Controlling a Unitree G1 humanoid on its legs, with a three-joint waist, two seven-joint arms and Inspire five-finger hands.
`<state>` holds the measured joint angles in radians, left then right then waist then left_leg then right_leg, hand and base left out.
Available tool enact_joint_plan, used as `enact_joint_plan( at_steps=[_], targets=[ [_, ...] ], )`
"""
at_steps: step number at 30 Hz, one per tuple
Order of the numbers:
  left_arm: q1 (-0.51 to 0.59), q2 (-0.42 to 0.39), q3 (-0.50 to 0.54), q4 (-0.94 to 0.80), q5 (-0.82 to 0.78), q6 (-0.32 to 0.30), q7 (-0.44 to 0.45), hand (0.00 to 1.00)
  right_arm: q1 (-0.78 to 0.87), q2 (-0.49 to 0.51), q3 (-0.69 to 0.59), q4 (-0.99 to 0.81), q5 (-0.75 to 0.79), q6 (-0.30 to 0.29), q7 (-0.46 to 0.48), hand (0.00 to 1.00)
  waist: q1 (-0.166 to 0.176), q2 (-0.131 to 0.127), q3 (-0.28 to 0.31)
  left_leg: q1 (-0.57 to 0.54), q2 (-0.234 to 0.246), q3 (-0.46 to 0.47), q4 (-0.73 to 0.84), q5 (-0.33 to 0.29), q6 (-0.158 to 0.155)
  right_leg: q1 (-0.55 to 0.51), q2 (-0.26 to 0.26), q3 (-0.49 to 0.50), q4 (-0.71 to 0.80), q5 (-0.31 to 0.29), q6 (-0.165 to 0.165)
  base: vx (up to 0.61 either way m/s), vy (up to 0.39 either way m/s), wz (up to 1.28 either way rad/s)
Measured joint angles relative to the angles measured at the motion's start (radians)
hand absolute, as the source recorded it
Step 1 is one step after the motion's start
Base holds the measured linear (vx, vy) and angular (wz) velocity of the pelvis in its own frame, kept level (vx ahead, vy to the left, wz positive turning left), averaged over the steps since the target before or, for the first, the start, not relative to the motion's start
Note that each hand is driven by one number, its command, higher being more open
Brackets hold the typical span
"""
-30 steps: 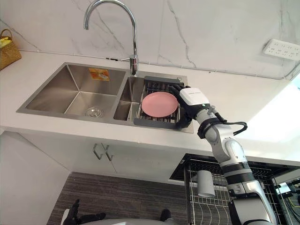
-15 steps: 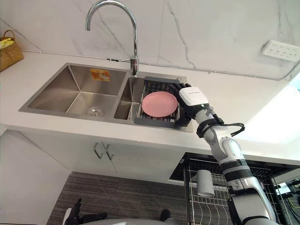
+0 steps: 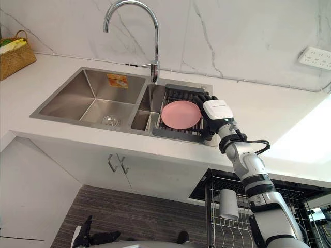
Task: Walk over to the sink, pick up the cup, carry it to the dishwasher, place the cup inside the dishwasher, then close the dishwasher door
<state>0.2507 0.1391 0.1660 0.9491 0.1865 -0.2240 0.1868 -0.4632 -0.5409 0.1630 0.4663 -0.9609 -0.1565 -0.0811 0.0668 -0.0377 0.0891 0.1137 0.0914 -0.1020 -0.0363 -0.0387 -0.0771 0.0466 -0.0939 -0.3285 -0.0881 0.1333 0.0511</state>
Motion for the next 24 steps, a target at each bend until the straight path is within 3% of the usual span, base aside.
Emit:
enact_joint_plan(
  at_steps=[13, 14, 24],
  targets=[
    [-0.007, 0.000, -0.018, 0.000, -0.005, 0.000, 0.010, 1.00, -0.003, 0.019, 0.003, 0.069, -0.018, 0.020, -0.068, 1.00, 0.015, -0.002, -0.001, 0.000, -0.003, -0.021, -0.012, 0.009, -0.003, 0.007, -0.005, -0.019, 0.000, 0.000, 0.000, -0.03, 0.005, 0.04],
    [-0.008, 0.000, -0.019, 0.000, -0.005, 0.000, 0.010, 1.00, -0.003, 0.020, 0.004, 0.070, -0.023, 0.020, -0.073, 0.00, 0.015, -0.002, -0.001, 0.000, -0.002, -0.021, -0.012, 0.009, -0.003, 0.007, -0.005, -0.019, 0.000, 0.000, 0.000, -0.03, 0.008, 0.00],
    [-0.011, 0.000, -0.019, 0.000, -0.010, -0.002, 0.018, 1.00, -0.002, 0.037, 0.047, 0.113, -0.121, 0.013, -0.215, 0.00, 0.022, -0.003, -0.002, 0.000, -0.002, -0.021, -0.012, 0.010, -0.003, 0.008, -0.005, -0.020, 0.001, 0.000, 0.000, 0.00, 0.001, 0.00]
  ],
)
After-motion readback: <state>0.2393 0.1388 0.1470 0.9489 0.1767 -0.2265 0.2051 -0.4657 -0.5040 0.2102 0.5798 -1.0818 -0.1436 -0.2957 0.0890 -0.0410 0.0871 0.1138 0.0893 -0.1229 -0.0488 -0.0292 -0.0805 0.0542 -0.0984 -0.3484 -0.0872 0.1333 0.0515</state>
